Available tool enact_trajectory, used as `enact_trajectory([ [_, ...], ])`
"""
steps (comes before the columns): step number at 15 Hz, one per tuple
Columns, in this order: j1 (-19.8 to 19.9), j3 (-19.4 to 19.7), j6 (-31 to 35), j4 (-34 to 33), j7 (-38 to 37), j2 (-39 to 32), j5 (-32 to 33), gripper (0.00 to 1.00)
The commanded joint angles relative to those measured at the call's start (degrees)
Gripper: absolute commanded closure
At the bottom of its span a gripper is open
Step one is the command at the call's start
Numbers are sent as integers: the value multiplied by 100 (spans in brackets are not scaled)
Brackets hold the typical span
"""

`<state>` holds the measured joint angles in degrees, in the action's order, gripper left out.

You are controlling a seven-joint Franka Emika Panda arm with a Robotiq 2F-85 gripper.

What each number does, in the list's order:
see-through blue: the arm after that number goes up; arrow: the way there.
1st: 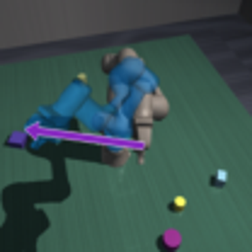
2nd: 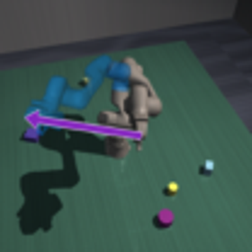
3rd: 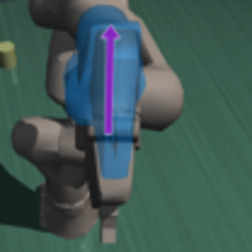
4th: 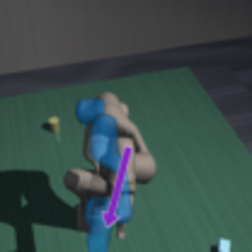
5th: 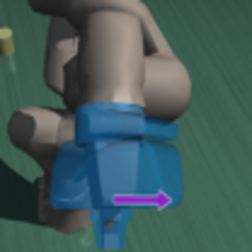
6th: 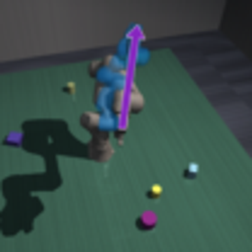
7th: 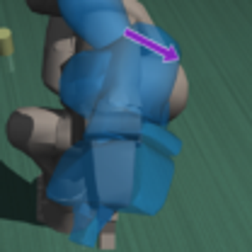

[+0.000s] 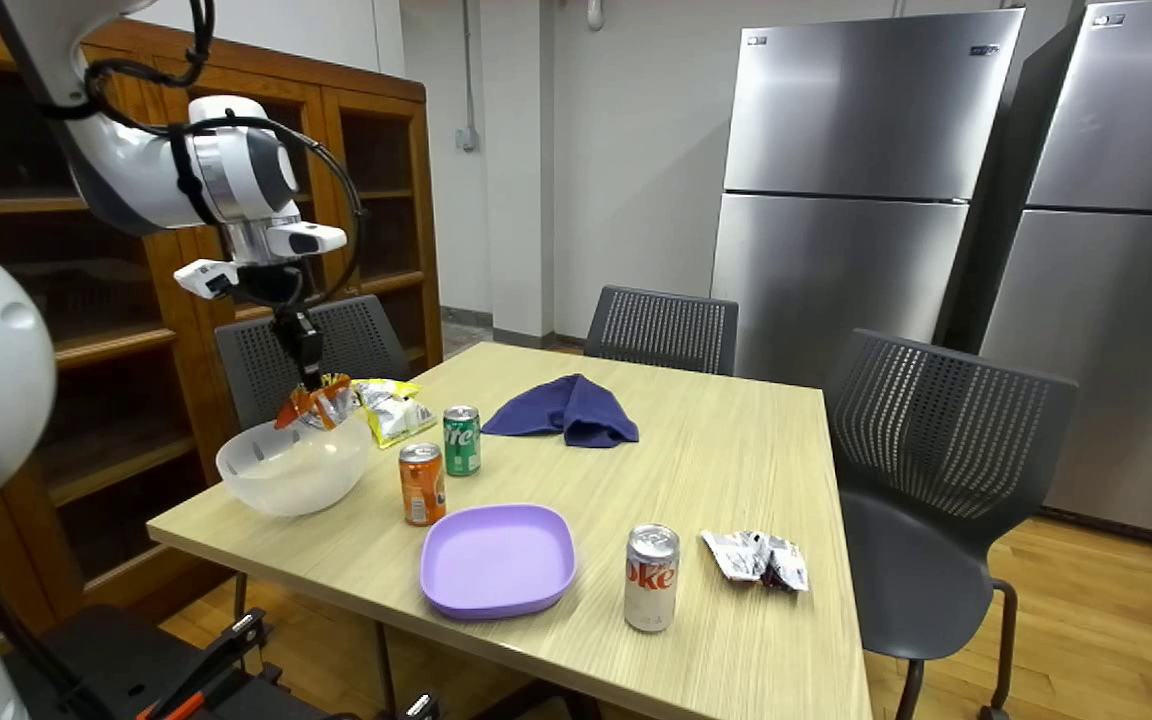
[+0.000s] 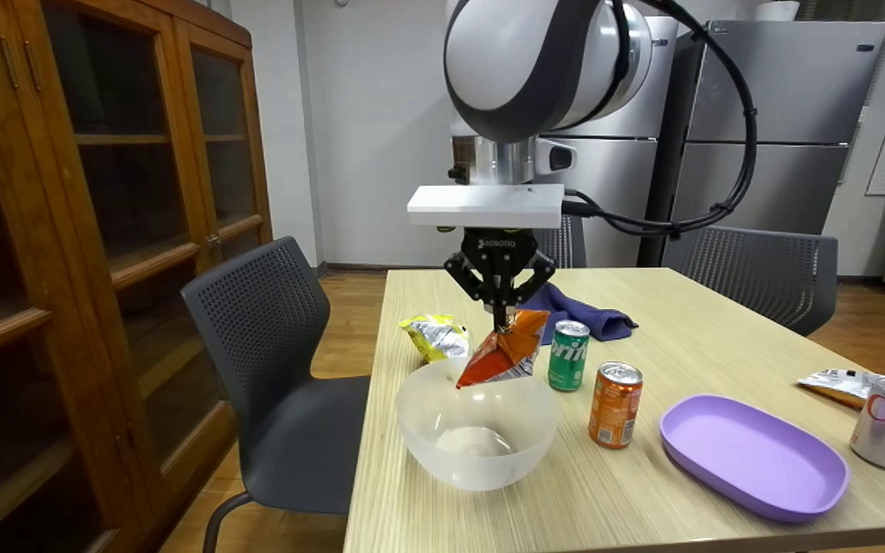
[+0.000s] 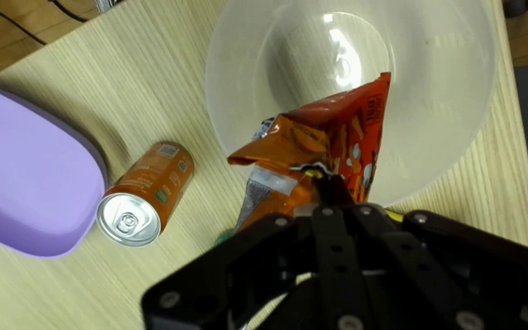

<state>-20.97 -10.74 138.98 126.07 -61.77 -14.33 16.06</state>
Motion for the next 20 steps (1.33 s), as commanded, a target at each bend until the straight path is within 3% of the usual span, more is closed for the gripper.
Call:
enact_trajectory([
  [1,-37,-14,-199,-106,217,-221,-99,100],
  [15,-173,51,-382,-479,783,-947,-151,100],
  [16,-178,56,-396,-487,844,-954,-139,74],
  [17,-176,57,-419,-479,934,-930,-128,72],
  [20,-126,36,-448,-389,1192,-753,-190,52],
])
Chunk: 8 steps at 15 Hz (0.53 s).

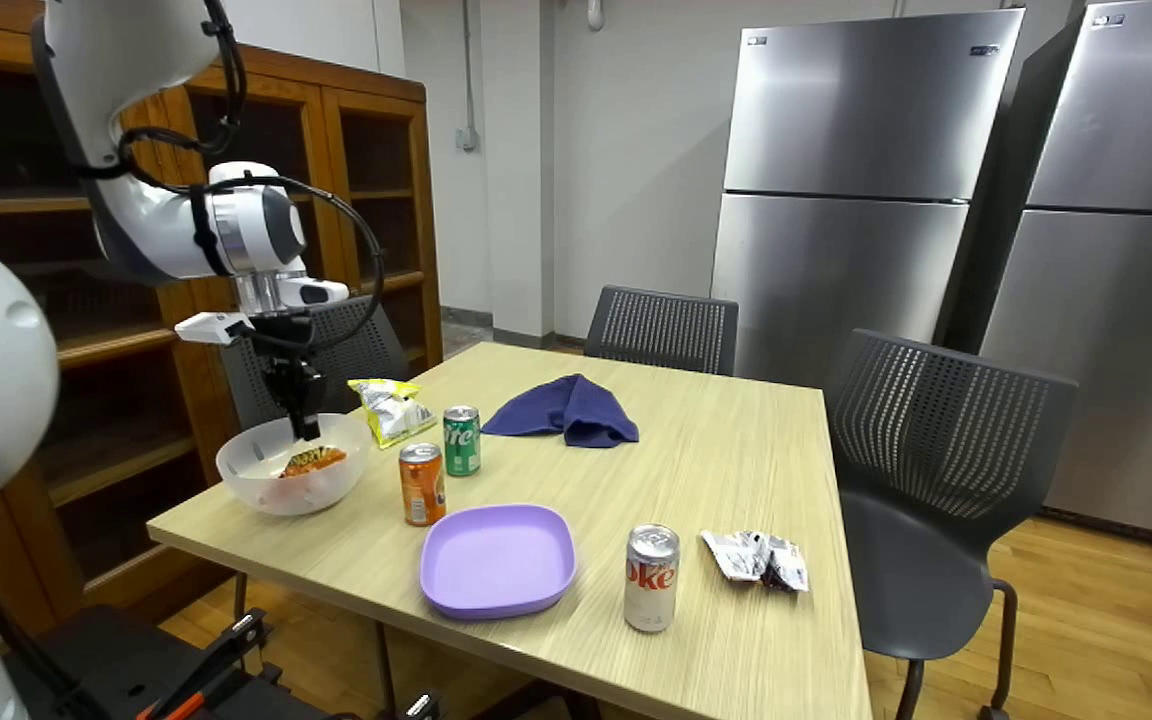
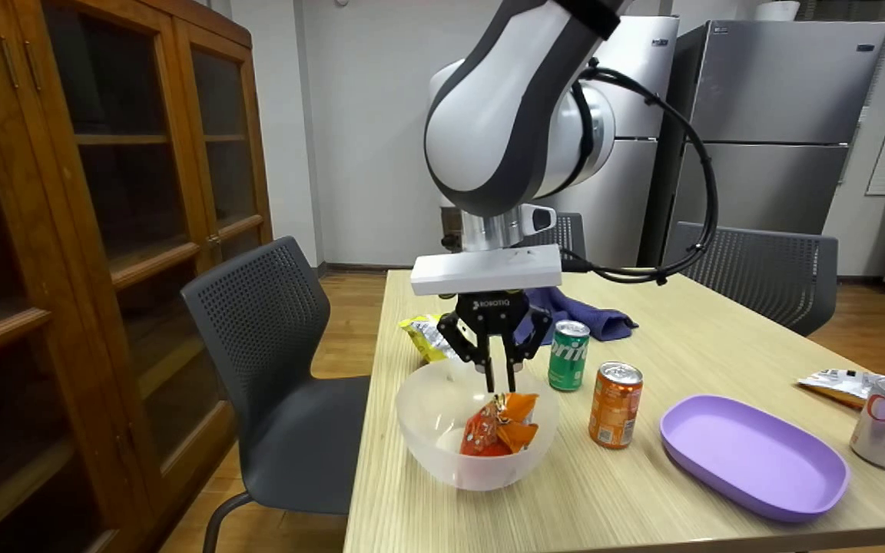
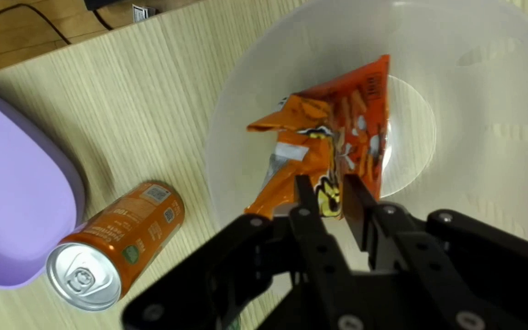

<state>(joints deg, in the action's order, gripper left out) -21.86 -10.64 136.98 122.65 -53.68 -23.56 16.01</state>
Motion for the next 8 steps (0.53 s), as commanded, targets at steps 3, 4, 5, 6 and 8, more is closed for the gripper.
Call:
enact_trajectory([
  [3,28,15,-188,71,634,450,-304,30],
  [4,47,17,-179,72,711,521,-356,21],
  [5,55,30,-173,61,750,576,-380,15],
  [6,67,36,-169,50,809,625,-413,6],
  [8,79,79,-140,20,891,697,-390,0],
])
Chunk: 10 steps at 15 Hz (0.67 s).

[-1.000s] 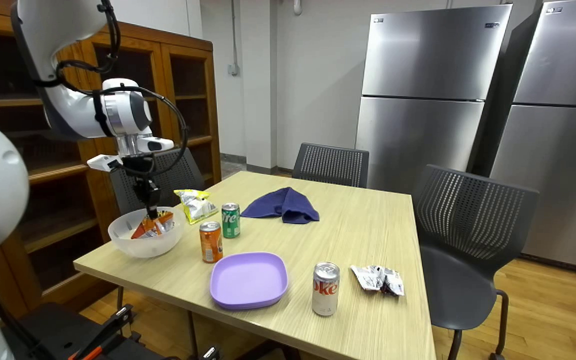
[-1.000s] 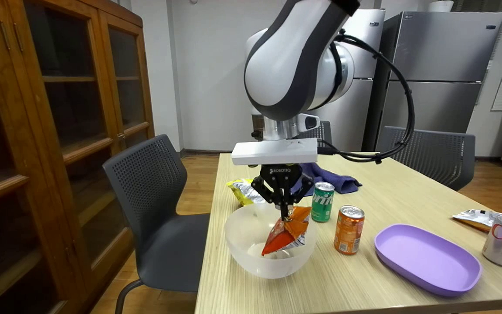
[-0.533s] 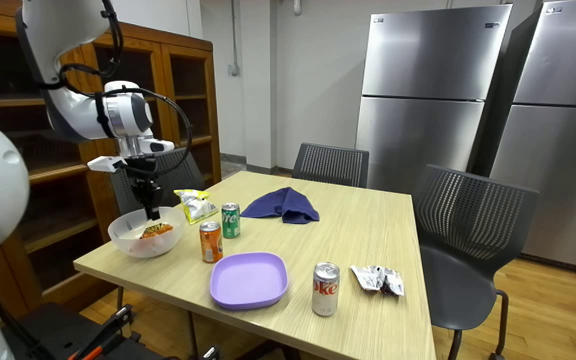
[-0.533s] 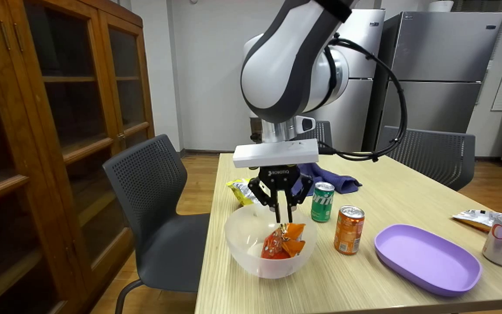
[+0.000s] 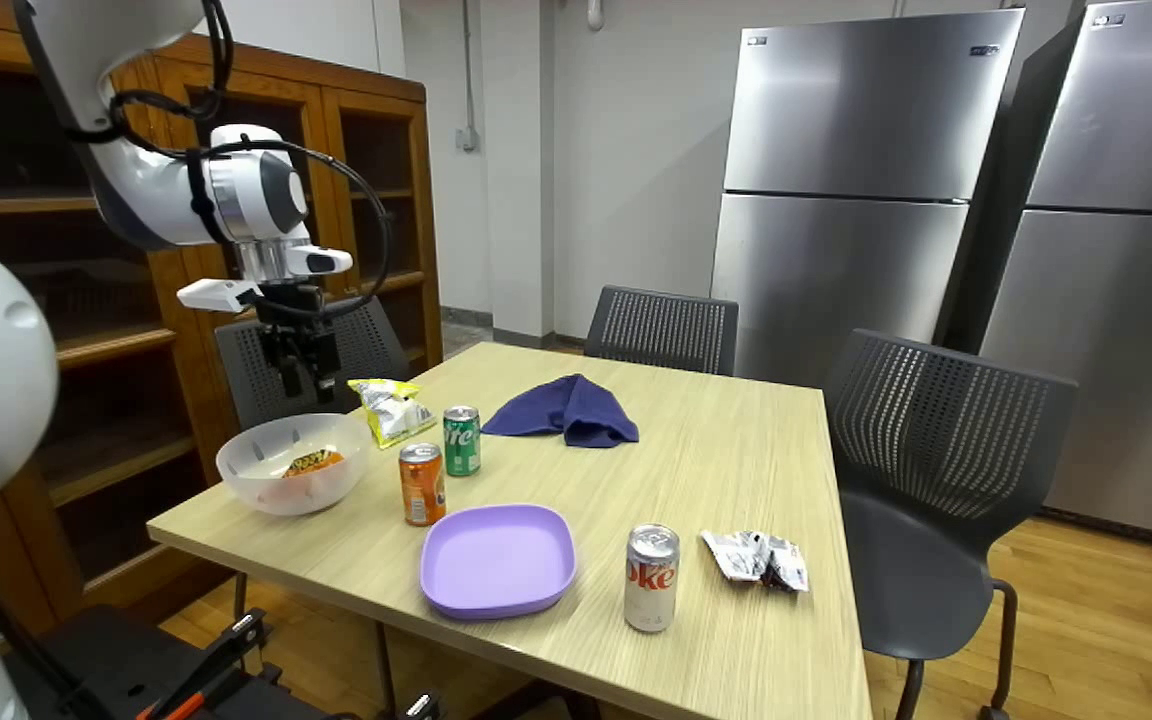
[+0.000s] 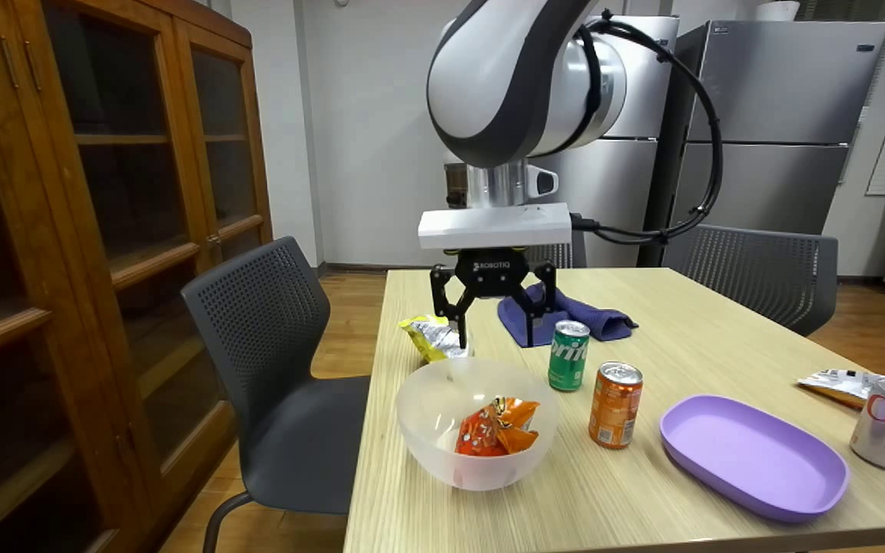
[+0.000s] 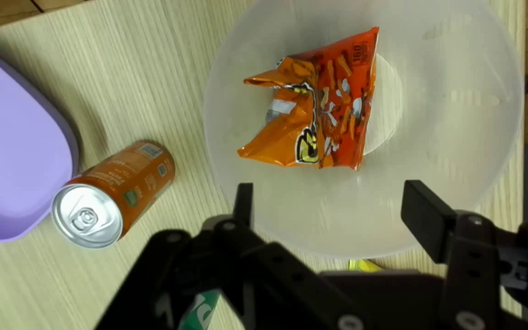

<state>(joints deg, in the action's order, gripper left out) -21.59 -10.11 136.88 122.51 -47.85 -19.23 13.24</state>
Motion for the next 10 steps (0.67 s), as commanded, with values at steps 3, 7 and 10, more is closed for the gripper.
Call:
enact_trajectory([
  [3,69,126,-18,-6,498,305,48,0],
  [7,103,216,39,-170,891,207,126,0],
  [10,80,300,60,-334,1018,105,246,0],
])
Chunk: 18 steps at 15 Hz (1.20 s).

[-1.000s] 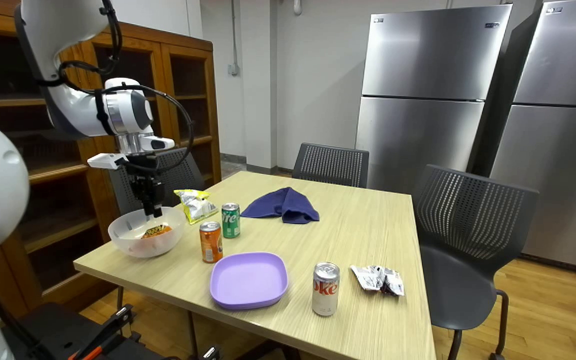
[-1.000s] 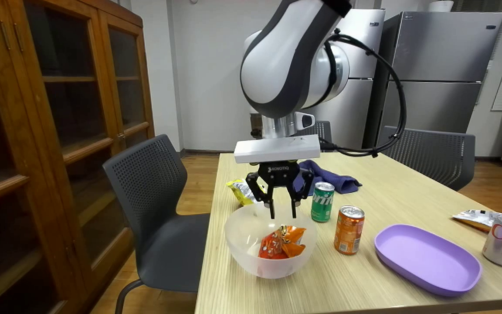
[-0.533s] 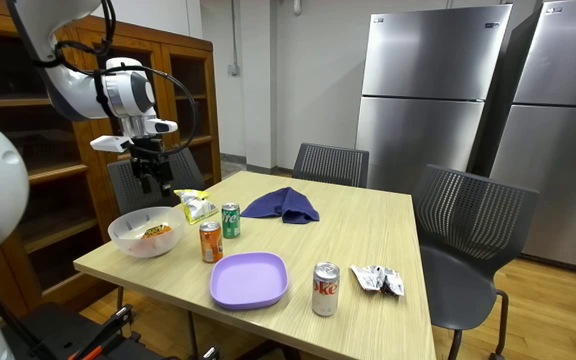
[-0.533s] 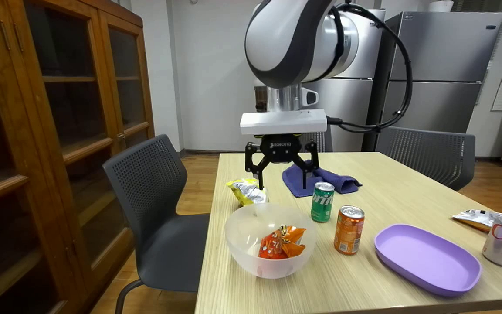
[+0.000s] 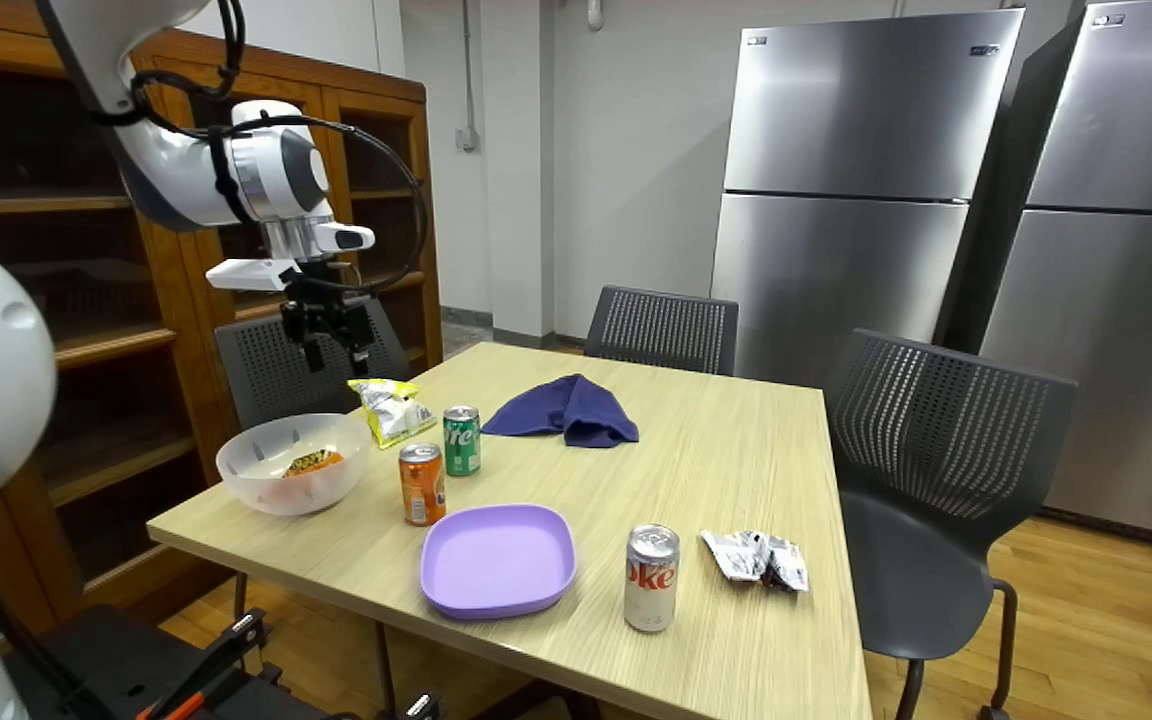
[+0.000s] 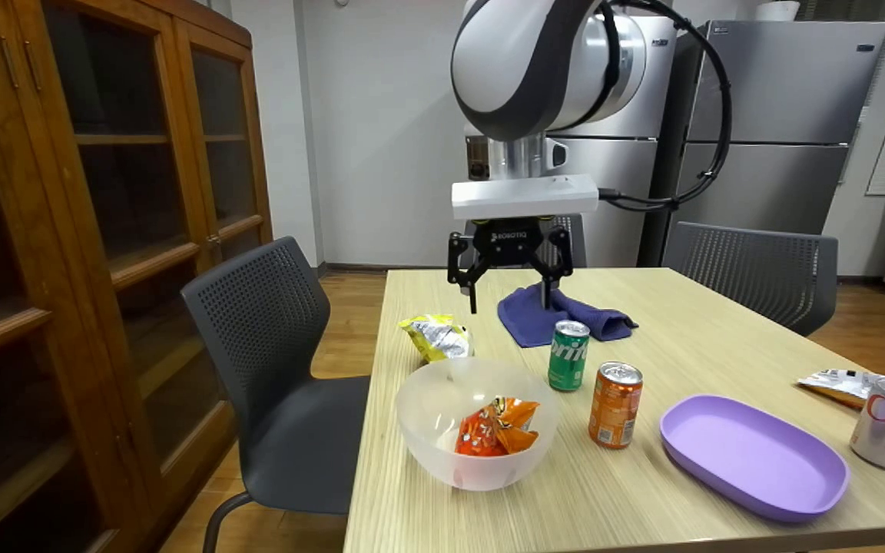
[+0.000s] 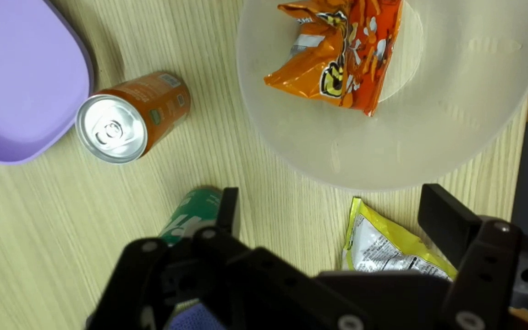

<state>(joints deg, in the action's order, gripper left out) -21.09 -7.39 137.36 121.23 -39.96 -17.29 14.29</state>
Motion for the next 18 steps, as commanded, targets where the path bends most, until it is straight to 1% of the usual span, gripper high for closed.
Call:
enact_trajectory([
  [1,17,60,21,-281,228,-142,189,0],
  [5,-42,186,-13,-761,1,-516,251,0],
  [8,-59,242,-61,-1188,15,-855,121,0],
  [12,-164,358,-116,-1824,-211,-1357,10,0],
  [15,-275,430,-223,-2308,-487,-1739,-116,0],
  [18,-434,542,-267,-2694,-947,-2069,-218,0],
])
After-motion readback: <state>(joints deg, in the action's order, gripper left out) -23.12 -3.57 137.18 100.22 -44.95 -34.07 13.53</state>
